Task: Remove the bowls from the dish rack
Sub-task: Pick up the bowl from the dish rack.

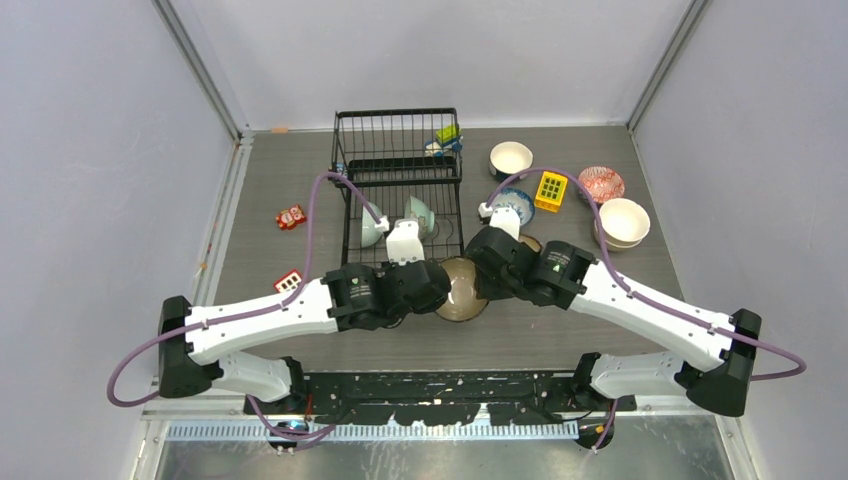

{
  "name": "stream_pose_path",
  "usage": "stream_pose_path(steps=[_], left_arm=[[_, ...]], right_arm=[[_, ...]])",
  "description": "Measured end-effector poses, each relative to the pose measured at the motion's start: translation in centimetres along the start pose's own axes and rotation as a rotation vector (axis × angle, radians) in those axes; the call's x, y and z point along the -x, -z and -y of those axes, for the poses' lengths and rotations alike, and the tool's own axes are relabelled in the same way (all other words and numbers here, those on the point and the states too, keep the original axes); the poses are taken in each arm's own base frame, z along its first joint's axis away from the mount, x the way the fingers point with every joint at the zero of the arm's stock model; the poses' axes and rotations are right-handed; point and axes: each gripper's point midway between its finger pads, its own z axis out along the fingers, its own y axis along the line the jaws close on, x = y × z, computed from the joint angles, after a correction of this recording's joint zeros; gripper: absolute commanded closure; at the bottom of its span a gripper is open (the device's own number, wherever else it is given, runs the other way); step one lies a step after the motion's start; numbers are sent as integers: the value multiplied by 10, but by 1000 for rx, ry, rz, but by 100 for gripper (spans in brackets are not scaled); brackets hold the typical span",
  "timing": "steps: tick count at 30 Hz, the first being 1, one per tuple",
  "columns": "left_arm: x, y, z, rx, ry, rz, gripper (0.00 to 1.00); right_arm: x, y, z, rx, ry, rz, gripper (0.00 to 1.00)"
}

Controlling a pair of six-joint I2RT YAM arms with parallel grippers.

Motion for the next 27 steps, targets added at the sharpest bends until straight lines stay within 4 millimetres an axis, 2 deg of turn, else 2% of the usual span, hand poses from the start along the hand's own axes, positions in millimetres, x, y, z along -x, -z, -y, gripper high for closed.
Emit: stream_pose_path(steps=[5, 8, 13, 19, 27], left_arm=[[-12, -4, -7, 12, -12, -52, 100], [-15, -4, -10, 17, -14, -74, 100], [-15, -5, -11, 21, -4, -84, 100], [-14, -6, -13, 26, 2, -87, 100], [-15, -7, -13, 26, 4, -96, 100]], right_arm=[[14, 10, -9, 37, -1, 29, 55], [20, 14, -12, 48, 2, 46, 55], [18, 15, -6, 27, 30, 41, 55], [14, 15, 2, 0, 56, 24, 59], [11, 14, 0, 9, 74, 7, 68]])
